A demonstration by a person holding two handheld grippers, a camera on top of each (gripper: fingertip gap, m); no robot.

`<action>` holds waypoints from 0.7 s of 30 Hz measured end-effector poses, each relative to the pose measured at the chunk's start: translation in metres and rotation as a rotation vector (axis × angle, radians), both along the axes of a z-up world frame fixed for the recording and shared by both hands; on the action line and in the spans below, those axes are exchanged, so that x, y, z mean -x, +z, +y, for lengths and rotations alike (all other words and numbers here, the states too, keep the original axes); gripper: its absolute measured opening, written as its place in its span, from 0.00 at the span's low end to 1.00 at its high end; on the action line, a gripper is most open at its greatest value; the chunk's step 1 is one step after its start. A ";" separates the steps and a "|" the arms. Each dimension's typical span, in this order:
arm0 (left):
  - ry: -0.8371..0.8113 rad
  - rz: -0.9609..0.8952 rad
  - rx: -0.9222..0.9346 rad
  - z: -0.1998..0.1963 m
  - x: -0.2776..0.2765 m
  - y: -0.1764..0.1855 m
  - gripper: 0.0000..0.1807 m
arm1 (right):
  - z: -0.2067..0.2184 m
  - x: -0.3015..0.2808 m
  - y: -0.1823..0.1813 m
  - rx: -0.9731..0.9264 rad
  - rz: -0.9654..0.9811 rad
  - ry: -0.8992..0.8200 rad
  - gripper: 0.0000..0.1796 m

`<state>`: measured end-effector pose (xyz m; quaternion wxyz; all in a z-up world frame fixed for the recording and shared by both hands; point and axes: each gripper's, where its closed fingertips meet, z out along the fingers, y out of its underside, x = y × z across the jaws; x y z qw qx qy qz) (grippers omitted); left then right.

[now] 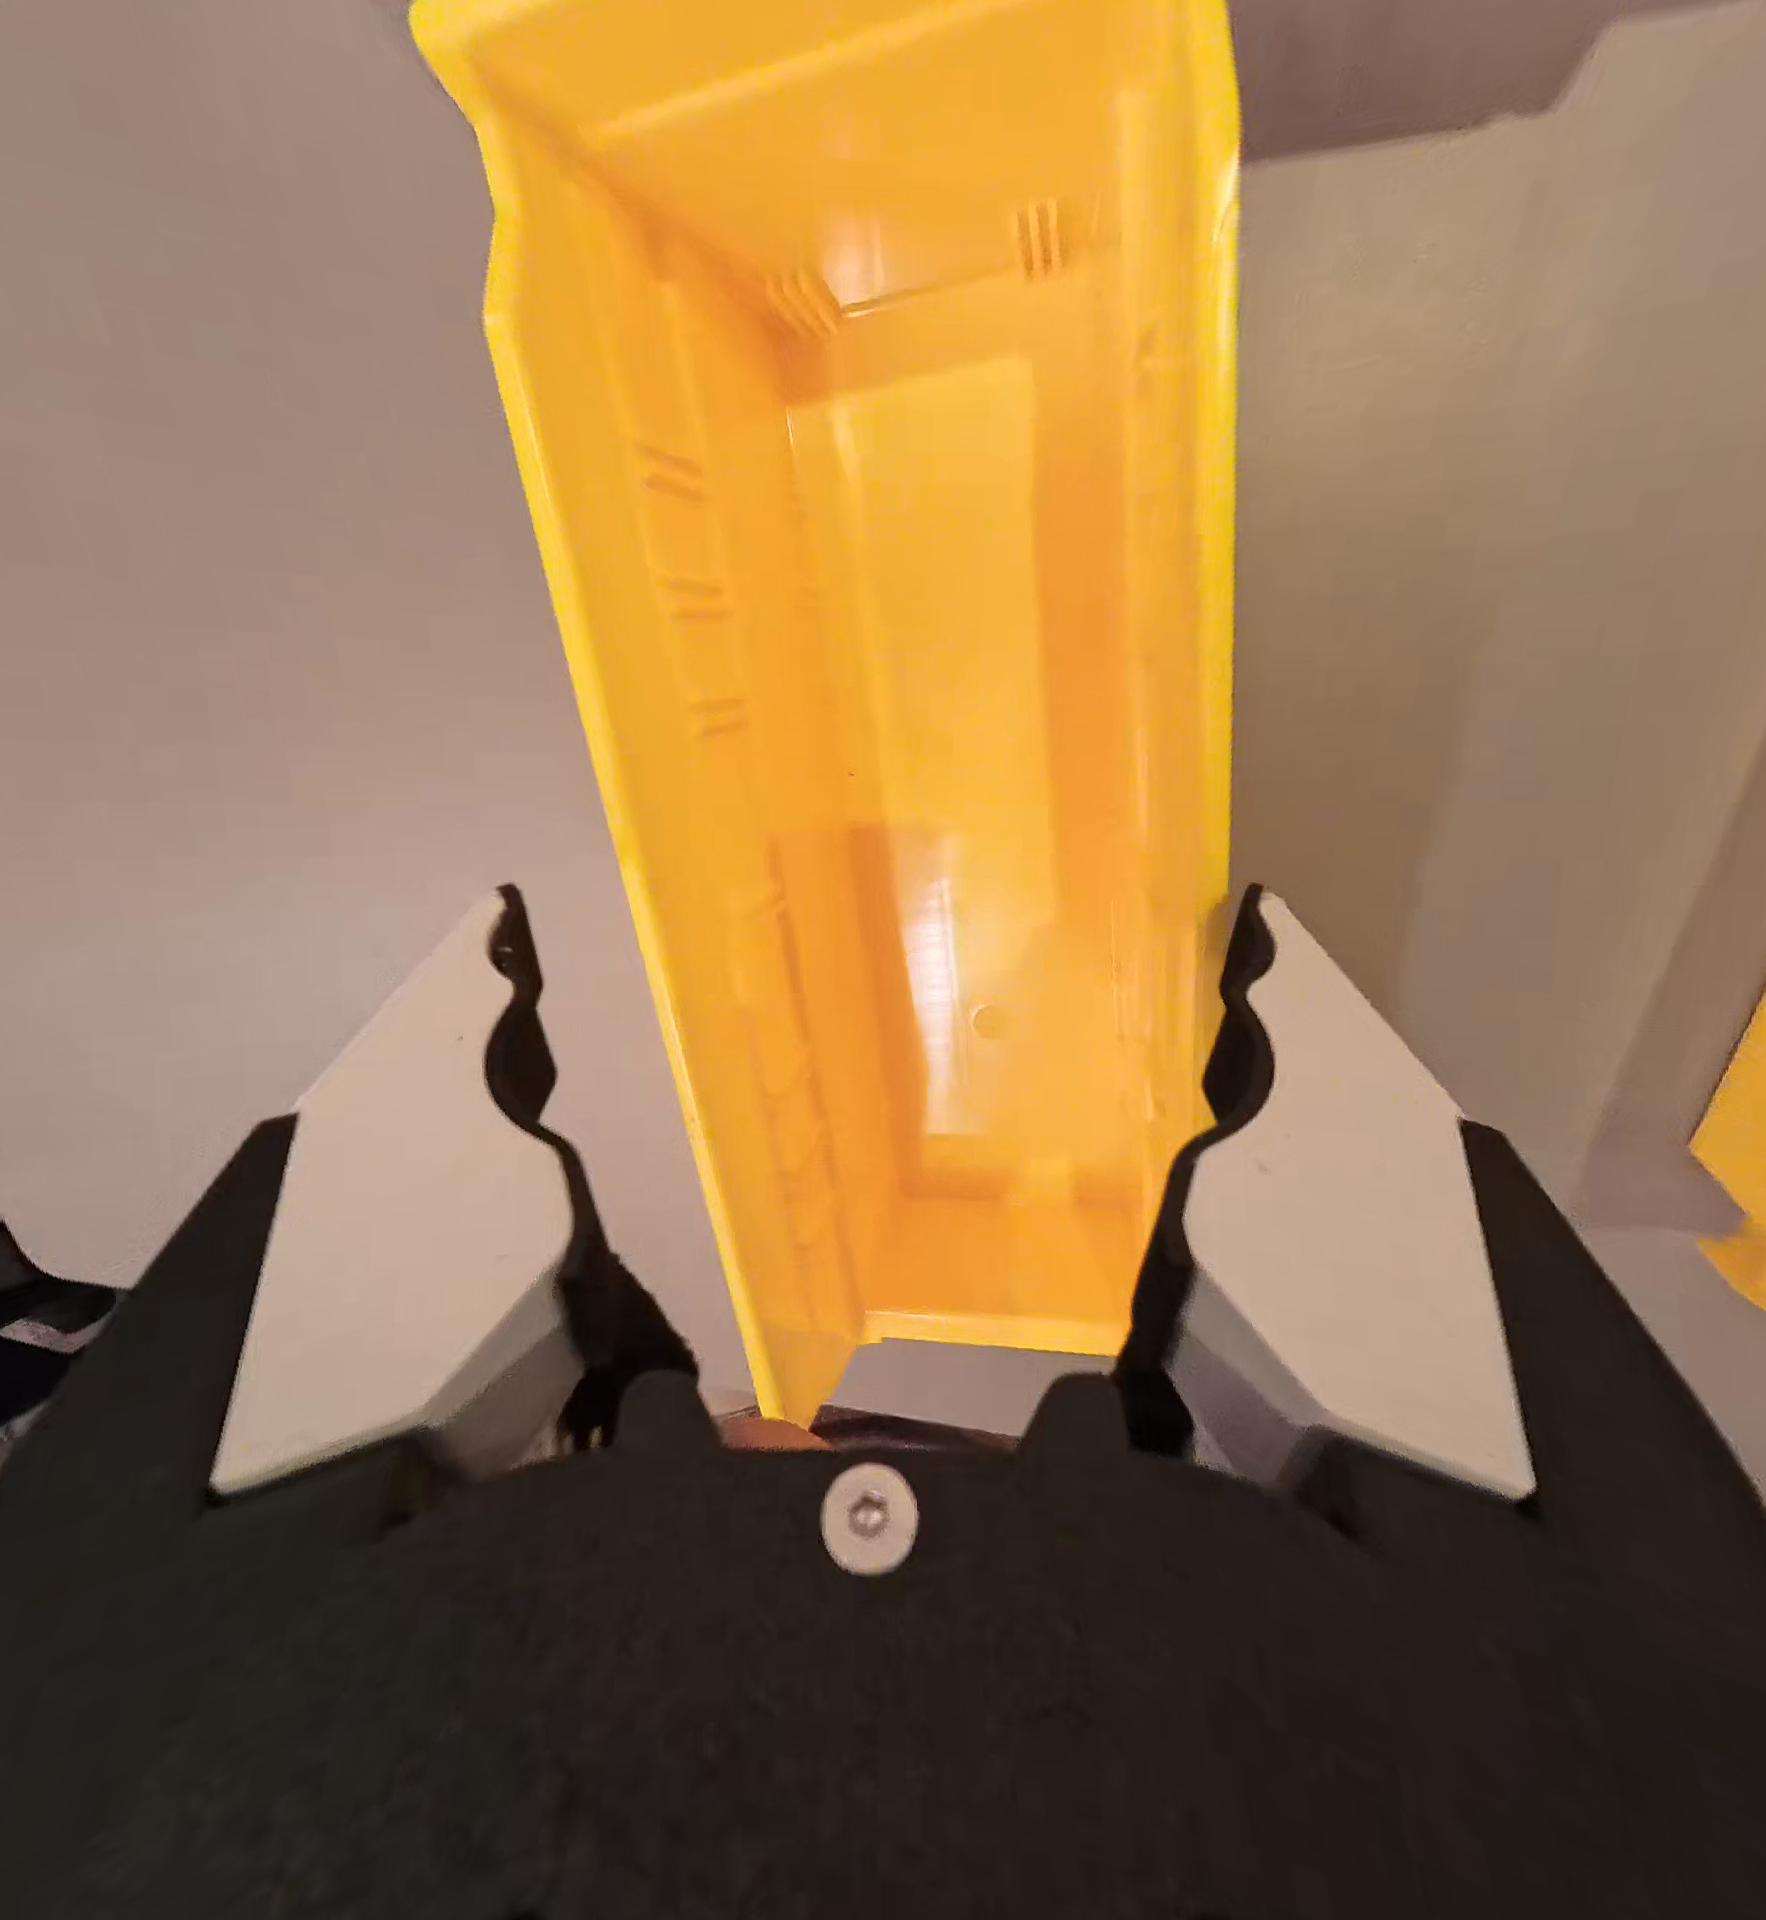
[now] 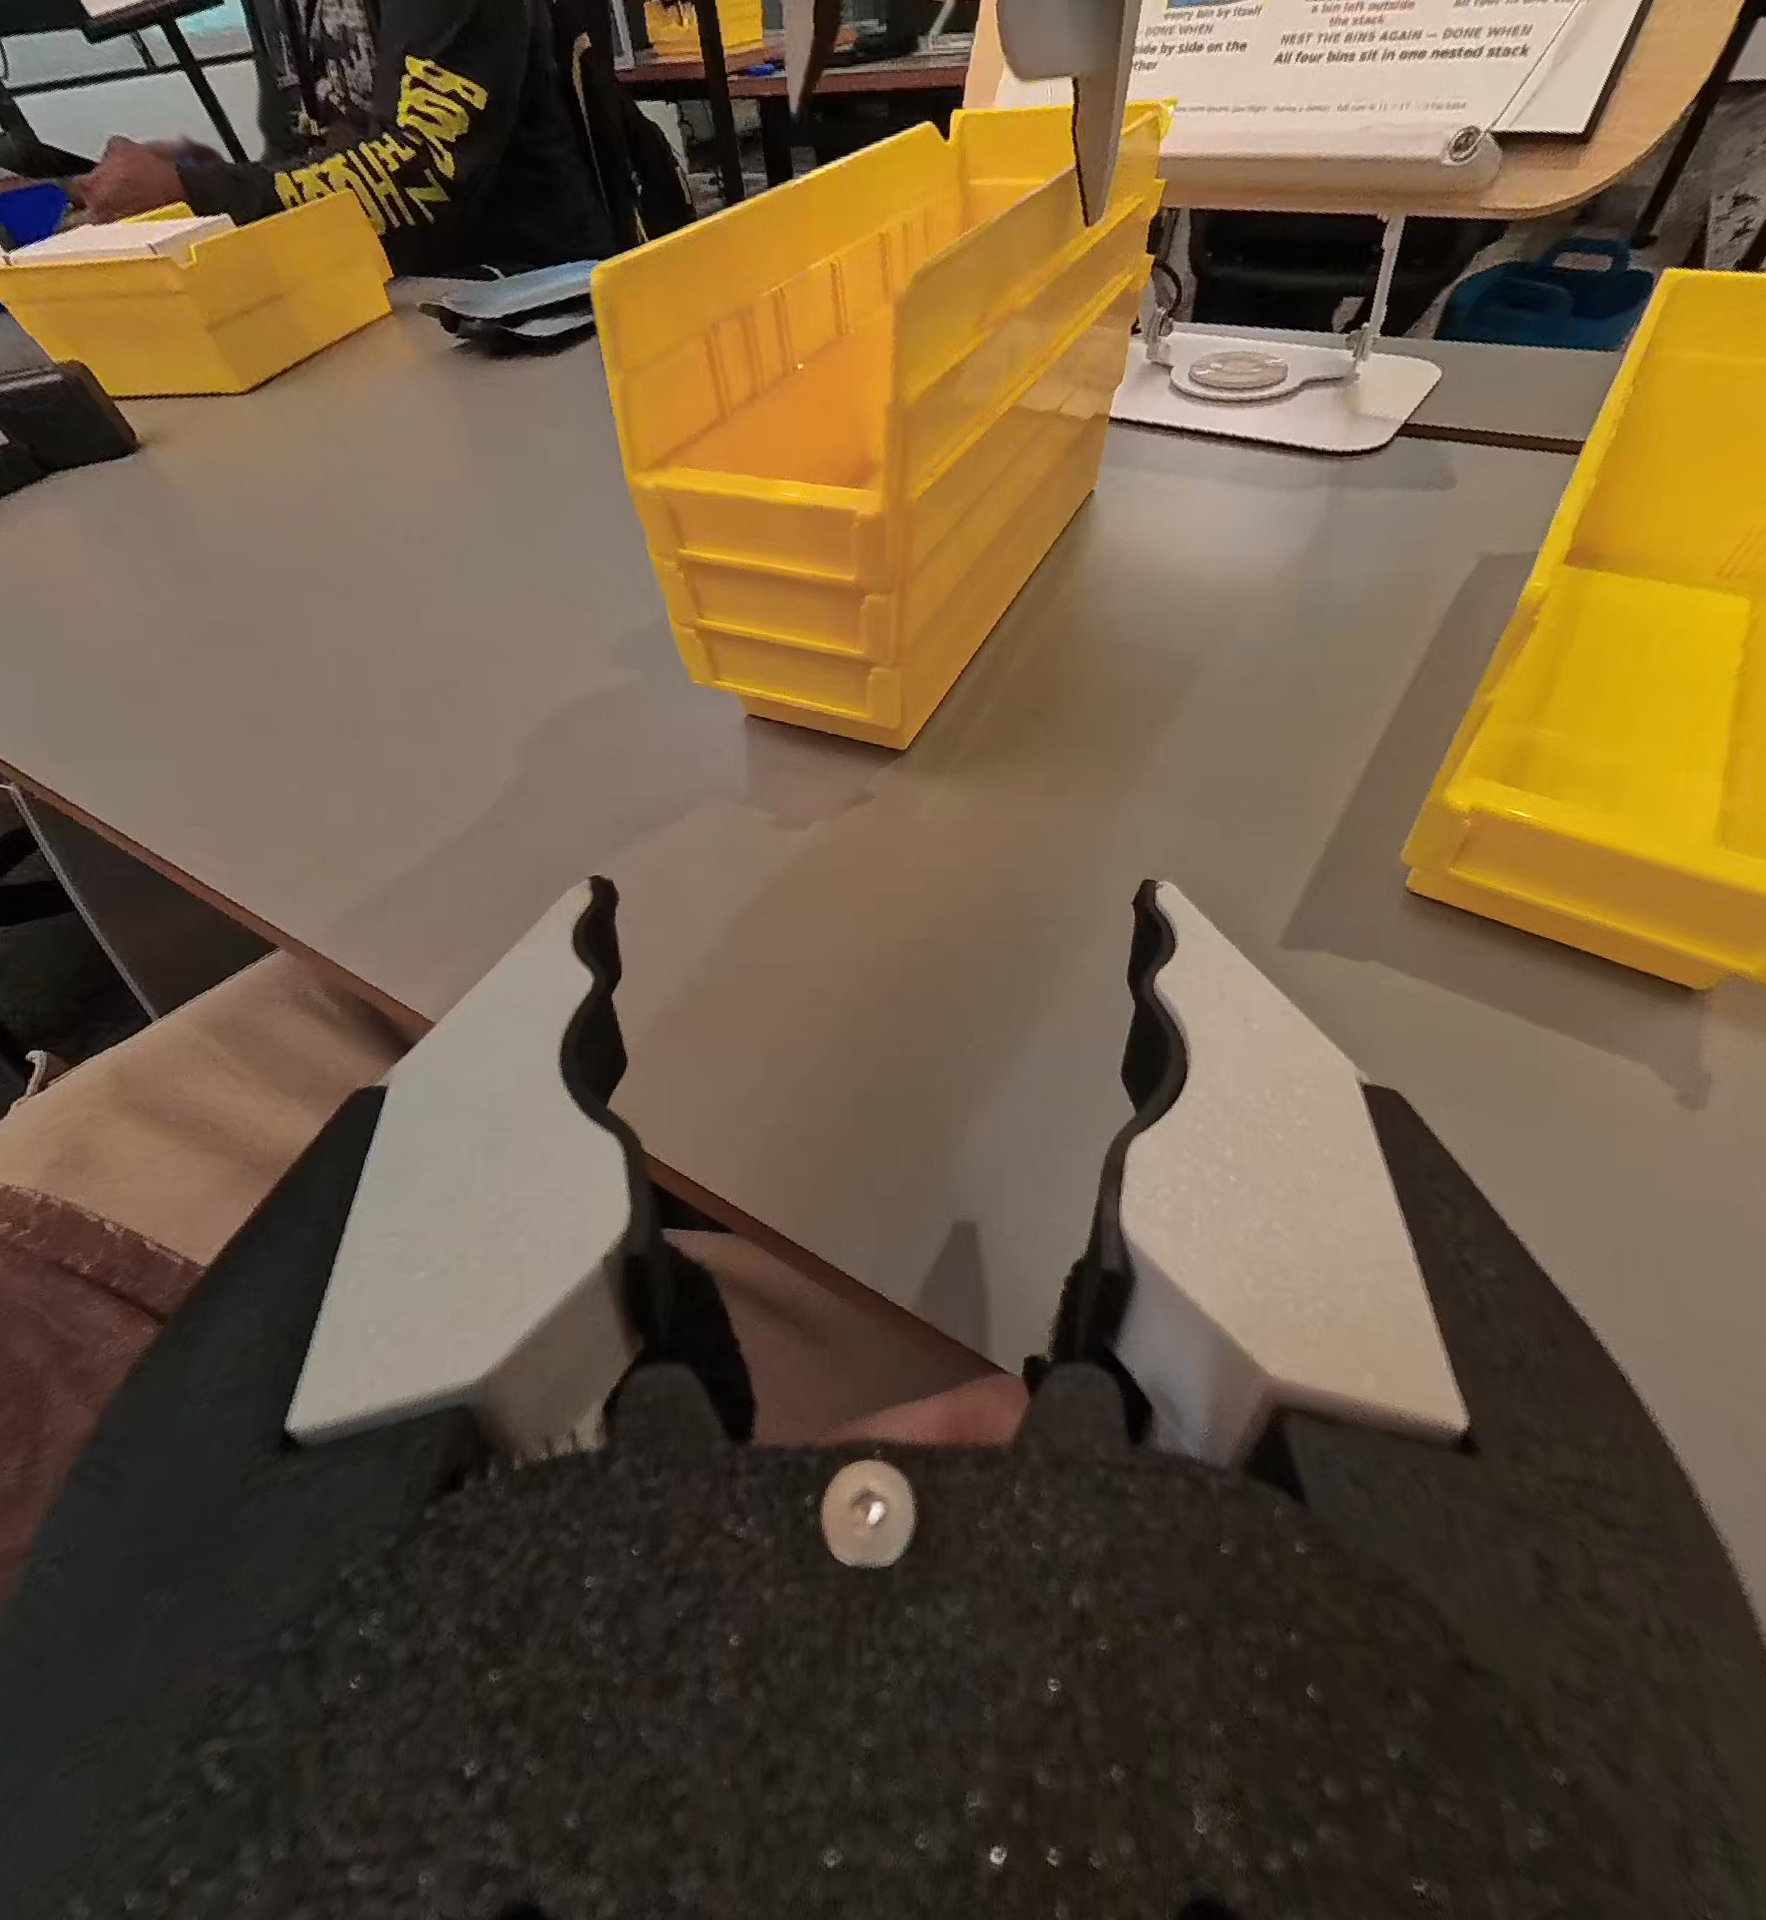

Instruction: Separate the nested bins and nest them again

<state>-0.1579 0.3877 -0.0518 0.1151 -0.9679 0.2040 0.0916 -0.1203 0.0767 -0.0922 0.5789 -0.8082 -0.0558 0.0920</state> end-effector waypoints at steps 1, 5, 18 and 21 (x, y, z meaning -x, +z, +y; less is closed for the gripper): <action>-0.001 -0.001 0.004 0.000 0.000 -0.002 0.71 | 0.000 -0.002 0.001 -0.002 0.001 -0.003 0.55; -0.008 -0.001 0.052 -0.006 0.000 -0.013 0.71 | -0.001 -0.007 0.004 -0.010 0.023 -0.011 0.54; -0.034 0.012 0.060 -0.003 -0.003 -0.021 0.64 | -0.002 -0.004 0.000 0.015 0.005 0.002 0.52; -0.046 0.019 0.077 -0.005 -0.005 -0.020 0.62 | -0.002 -0.002 -0.003 0.022 0.004 0.009 0.51</action>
